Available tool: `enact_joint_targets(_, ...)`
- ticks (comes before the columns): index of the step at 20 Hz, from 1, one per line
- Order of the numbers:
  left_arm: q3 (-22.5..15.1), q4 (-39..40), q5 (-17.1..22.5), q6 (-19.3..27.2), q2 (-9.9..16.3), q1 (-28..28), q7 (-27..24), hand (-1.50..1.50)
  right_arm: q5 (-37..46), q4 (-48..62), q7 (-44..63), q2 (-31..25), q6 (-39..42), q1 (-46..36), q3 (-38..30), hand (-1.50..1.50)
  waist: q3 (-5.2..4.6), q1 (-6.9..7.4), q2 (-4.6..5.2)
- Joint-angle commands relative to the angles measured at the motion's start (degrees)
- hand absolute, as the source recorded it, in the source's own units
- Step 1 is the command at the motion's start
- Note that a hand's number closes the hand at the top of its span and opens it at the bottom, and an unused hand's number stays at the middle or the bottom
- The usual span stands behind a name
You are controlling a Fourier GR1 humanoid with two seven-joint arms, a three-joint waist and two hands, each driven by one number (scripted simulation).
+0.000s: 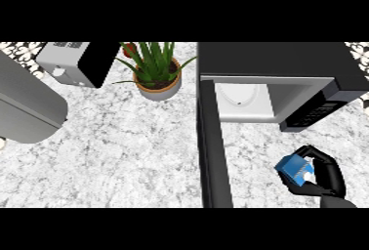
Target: Pick up the milk, place it into the microwave and close the microwave
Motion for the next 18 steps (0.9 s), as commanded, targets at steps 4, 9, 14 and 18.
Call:
enact_joint_targets(4, 0.0, -3.5, 2.9, 1.5, -0.3, -0.9, 2.8, -1.5, 0.5, 1.4, -5.7, 1.9, 5.6, -2.0, 4.3, 1.5, 0.01, -0.45, 0.02)
enact_joint_targets(9, 1.9, -1.6, 3.9, -1.3, -0.3, 1.5, -1.5, -1.5, -1.1, -14.5, 4.0, 4.4, 3.6, 1.9, 7.7, 1.5, -0.11, -0.91, -0.29)
enact_joint_targets(14, 3.0, -1.8, 4.5, -1.9, -0.3, 3.9, -2.5, -1.5, -0.5, -25.1, 14.0, 9.0, -2.0, 3.2, 10.5, 1.5, -0.12, -0.68, -0.3)
enact_joint_targets(18, 5.6, -2.8, 8.3, -2.4, -0.3, 1.8, 2.3, -1.5, 0.0, -23.5, 16.8, 9.7, -4.6, -2.4, 10.5, 1.5, -0.07, -0.49, -0.14)
